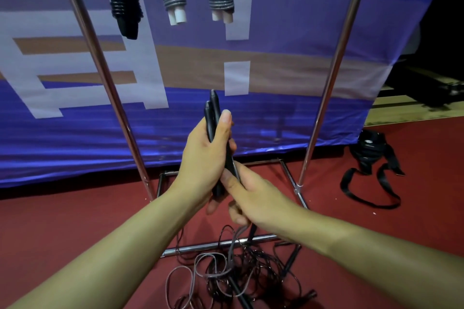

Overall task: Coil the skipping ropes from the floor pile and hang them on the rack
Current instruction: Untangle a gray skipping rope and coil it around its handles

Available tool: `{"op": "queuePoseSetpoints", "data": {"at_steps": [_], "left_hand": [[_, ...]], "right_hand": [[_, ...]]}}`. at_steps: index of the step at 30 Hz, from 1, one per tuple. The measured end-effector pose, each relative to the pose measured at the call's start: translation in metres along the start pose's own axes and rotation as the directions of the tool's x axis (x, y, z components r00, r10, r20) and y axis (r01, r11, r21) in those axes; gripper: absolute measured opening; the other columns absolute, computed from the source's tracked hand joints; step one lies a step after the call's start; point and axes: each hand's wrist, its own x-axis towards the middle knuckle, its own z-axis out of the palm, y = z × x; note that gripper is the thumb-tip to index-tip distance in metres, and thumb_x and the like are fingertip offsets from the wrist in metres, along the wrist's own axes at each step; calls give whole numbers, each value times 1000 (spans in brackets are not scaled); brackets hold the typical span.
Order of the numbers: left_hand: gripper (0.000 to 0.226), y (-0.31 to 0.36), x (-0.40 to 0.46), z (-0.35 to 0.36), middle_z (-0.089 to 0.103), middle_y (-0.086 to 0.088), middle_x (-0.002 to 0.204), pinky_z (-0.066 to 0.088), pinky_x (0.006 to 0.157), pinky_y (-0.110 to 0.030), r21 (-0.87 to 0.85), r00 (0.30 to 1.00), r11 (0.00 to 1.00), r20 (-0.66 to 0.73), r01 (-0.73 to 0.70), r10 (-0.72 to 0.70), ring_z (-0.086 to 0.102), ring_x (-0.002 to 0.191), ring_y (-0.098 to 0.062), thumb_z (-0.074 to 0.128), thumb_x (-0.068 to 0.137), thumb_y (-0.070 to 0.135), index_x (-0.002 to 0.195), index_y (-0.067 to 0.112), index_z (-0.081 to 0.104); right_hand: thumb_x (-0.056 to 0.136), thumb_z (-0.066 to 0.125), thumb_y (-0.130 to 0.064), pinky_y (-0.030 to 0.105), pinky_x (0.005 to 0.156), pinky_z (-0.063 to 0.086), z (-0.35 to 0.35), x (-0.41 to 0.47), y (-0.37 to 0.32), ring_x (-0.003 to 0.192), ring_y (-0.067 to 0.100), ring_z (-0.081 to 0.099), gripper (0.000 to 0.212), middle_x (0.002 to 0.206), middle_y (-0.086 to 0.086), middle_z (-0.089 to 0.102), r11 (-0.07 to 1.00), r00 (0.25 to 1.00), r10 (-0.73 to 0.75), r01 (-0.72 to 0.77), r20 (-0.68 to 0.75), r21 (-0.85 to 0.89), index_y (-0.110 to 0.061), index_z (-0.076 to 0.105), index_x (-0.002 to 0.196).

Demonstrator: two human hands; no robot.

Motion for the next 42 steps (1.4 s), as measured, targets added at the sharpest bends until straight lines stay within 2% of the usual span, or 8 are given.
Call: {"op": "queuePoseSetpoints", "data": {"at_steps": [6, 17, 24, 28, 30, 34, 38, 42], "left_hand": [[33, 2, 0, -5, 65, 3, 78, 47, 66, -17, 83, 998, 995, 7, -59, 58, 62, 67, -4, 49, 104, 48, 94, 19, 61], [30, 0, -12, -13, 77, -1, 88, 54, 70, -21, 68, 996, 998, 89, 11, -17, 74, 80, -8, 62, 98, 42, 102, 13, 68], [42, 6, 8, -69, 75, -18, 118, 56, 102, -41, -47, 869, 935, 388, 351, -307, 73, 110, -26, 69, 86, 21, 117, -7, 65], [36, 5, 9, -86, 75, 6, 117, 56, 100, -40, 421, 955, 903, 292, -79, -53, 72, 109, -9, 70, 90, 47, 112, 19, 61], [47, 11, 1, -79, 70, 18, 120, 51, 98, -28, 603, 874, 707, 484, -369, 44, 64, 114, 4, 55, 91, 70, 118, 33, 62], [65, 4, -22, -41, 71, 12, 93, 54, 78, -33, 697, 639, 420, 710, -581, -295, 66, 83, -5, 31, 82, 91, 109, 37, 58], [35, -13, -26, -31, 60, 4, 78, 48, 67, -35, 657, 550, 502, 750, -562, -366, 58, 69, -14, 48, 93, 70, 87, 36, 43], [42, -14, -20, -38, 61, 2, 79, 47, 64, -30, 588, 578, 587, 782, -556, -235, 57, 67, -14, 47, 94, 69, 96, 28, 53]], "right_hand": [[109, 41, -37, 16, 48, 29, 3, -7, -1, 54, 5, 35, 23, 79, 2, 59, 927, 996, 35, -63, 82, 371, -18, 52, 113], [109, 42, -33, 14, 48, 29, -6, -16, 6, 59, 5, 38, 20, 82, -3, 62, 953, 994, 52, -80, 101, 293, -17, 55, 108], [111, 39, -32, 22, 53, 29, -71, -11, 9, 59, 6, 35, 21, 77, -10, 55, 963, 988, 110, -78, 111, -259, -21, 54, 101], [110, 42, -34, 20, 62, 41, -102, -18, 7, 67, 7, 46, 28, 81, -8, 59, 768, 941, 247, -43, 233, -639, -12, 57, 101], [109, 43, -38, 30, 70, 45, -103, -22, 4, 72, 8, 50, 30, 83, -4, 60, 690, 886, 338, -4, 317, -724, -14, 59, 100], [108, 44, -43, 38, 79, 48, -89, -20, -10, 74, 13, 53, 30, 82, -5, 62, 629, 831, 357, 124, 427, -768, -22, 59, 94], [109, 41, -45, 49, 77, 48, -89, -20, -12, 74, 26, 52, 28, 78, -6, 60, 730, 823, 280, 153, 495, -666, -34, 60, 91], [106, 35, -48, 25, 54, 31, -100, -20, -5, 56, 9, 32, 36, 75, 0, 55, 956, 867, 220, -100, 446, -277, -28, 64, 98]]}}
